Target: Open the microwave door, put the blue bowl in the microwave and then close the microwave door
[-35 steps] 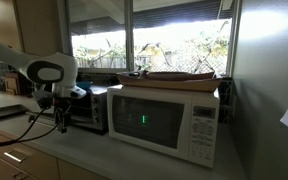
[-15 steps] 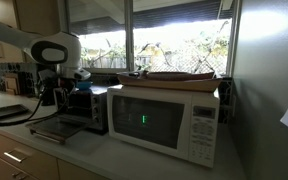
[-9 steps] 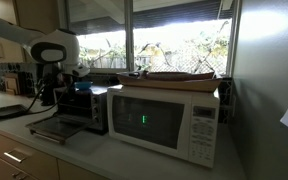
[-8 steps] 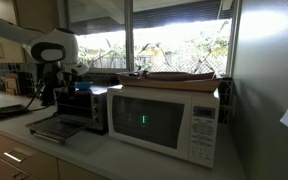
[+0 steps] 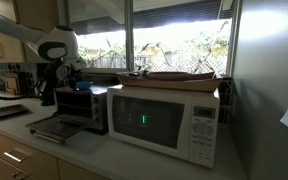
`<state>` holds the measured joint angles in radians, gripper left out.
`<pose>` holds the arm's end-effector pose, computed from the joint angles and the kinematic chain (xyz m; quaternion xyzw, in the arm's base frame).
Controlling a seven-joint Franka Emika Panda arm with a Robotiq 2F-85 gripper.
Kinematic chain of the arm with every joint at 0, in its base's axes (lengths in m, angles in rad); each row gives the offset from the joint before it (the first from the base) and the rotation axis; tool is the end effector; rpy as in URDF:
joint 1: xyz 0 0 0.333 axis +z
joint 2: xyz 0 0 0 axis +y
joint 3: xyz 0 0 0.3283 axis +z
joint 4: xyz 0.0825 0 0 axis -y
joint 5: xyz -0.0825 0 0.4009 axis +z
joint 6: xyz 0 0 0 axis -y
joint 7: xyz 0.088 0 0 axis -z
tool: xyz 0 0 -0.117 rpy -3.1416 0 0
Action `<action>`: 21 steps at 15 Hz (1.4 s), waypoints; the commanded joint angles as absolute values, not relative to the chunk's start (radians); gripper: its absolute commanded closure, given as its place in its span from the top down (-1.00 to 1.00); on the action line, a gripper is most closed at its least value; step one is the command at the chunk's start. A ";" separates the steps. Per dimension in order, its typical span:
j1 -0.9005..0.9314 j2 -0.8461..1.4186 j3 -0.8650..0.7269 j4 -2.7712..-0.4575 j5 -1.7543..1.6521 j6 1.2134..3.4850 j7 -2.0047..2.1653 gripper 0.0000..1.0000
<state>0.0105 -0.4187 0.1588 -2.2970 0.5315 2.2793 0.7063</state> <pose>0.4675 0.1039 0.5508 -0.8838 0.3765 -0.0932 0.2615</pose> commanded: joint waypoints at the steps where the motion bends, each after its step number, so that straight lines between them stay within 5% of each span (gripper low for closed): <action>1: 0.025 -0.322 0.163 -2.216 0.541 2.331 0.811 1.00; 14: 0.046 -0.264 0.127 -2.167 0.547 2.290 0.915 -1.00; 21: 0.067 -0.398 0.098 -2.250 0.512 2.146 0.719 -0.96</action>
